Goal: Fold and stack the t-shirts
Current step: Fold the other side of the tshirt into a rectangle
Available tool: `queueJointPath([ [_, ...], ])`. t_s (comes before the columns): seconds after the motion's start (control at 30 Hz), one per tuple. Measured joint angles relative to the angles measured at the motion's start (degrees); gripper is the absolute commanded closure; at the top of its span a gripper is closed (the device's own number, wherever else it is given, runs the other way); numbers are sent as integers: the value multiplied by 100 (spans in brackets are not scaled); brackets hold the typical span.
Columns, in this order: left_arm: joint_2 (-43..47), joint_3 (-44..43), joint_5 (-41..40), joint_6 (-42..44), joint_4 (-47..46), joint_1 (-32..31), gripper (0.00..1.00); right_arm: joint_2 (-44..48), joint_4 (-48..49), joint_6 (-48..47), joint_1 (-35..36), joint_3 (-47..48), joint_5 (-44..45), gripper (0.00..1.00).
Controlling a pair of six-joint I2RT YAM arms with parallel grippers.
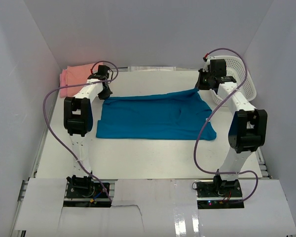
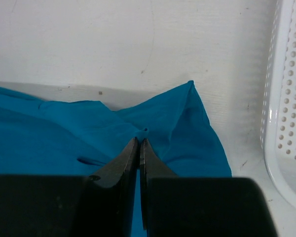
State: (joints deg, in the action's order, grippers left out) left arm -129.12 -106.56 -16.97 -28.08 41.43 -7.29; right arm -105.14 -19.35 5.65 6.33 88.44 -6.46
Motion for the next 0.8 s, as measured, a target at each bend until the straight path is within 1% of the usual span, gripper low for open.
queueJointPath([
  [0.33, 612, 267, -94, 7, -258, 0, 100, 555, 140, 7, 0, -693, -4, 92],
  [0.8, 1394, 1078, -105, 9, -544, 0, 100, 1180, 245, 15, 0, -1204, 33, 92],
])
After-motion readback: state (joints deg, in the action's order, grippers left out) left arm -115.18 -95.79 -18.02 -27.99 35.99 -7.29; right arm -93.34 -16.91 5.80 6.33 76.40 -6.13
